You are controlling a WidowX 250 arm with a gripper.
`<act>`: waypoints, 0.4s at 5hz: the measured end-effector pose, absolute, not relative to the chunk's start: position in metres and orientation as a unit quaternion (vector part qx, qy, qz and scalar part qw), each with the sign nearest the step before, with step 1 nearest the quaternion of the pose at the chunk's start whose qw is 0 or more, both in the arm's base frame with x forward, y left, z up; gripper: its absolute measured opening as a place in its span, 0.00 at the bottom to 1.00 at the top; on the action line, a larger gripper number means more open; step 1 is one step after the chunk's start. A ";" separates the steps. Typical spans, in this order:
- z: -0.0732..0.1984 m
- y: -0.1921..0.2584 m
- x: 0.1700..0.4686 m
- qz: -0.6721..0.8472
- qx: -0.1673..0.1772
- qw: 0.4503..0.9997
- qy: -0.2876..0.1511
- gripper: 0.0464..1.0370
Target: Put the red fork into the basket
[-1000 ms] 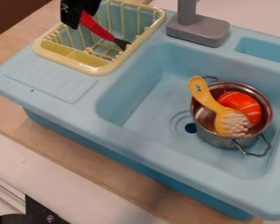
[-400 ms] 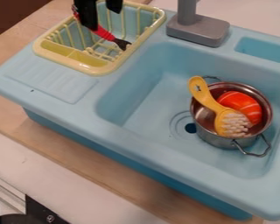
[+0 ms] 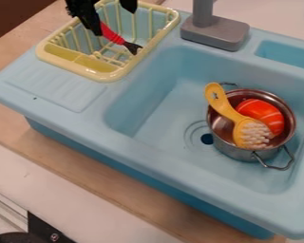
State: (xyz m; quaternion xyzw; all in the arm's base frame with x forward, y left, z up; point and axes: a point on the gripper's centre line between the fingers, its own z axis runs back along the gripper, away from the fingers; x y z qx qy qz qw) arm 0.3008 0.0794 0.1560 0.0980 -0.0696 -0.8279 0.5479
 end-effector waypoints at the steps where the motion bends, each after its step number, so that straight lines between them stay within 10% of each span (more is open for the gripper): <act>1: 0.157 0.046 0.309 -0.890 0.072 0.448 -0.051 0.94; 2: 0.153 0.018 0.320 -0.927 0.050 0.369 -0.043 0.94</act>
